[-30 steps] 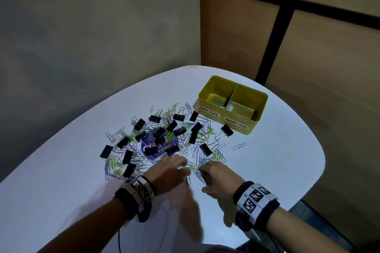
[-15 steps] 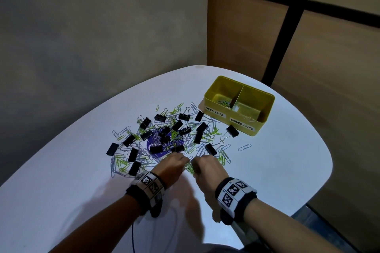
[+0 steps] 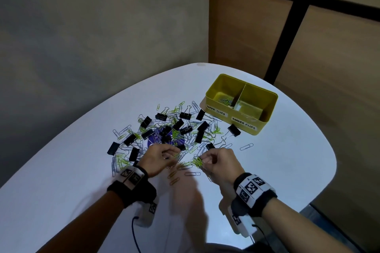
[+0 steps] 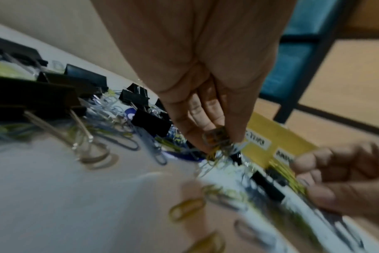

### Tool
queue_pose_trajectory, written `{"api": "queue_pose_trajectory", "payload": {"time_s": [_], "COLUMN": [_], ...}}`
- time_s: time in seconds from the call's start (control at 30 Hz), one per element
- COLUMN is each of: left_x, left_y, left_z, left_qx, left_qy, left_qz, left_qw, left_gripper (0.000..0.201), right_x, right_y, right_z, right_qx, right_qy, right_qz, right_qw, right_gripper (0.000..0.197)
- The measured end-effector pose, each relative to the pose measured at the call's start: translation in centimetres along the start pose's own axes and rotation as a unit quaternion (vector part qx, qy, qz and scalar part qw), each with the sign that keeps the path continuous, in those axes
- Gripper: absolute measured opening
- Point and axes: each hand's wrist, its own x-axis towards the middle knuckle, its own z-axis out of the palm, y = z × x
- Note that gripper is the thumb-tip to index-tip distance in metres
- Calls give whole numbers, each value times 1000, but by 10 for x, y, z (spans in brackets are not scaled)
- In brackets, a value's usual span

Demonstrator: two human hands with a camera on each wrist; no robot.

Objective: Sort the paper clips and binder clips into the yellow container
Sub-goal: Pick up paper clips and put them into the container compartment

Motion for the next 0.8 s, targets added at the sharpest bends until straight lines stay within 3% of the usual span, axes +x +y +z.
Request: {"api": "queue_pose_trajectory", "payload": {"time_s": [0.2,0.43,0.57,0.67,0.8], "left_x": [9,69,118,155,197], "left_y": [48,128,169,185,177], "left_z": [-22,-31,-27,-15,7], "left_qx": [-204,-283,-270,-266,-158], "left_qy": [28,26,39,69,96], "left_qz": [-13,22,42,20,-5], "left_qw": [978,959,961,961,983], "left_gripper": [29,27,25,26,25], "right_x": [5,26,64,100,133], "right_y": [-21,-52,-61,-59,-48], "right_z": [-34,-89,-118,-131,-132], "right_qx": [148,272,277,234,154], "right_qy": [15,134,209,248,261], "right_qz": [-47,-70,-58,-33,7], "right_qw": [988,950,936,940,953], "right_gripper": [24,24,24,22,17]}}
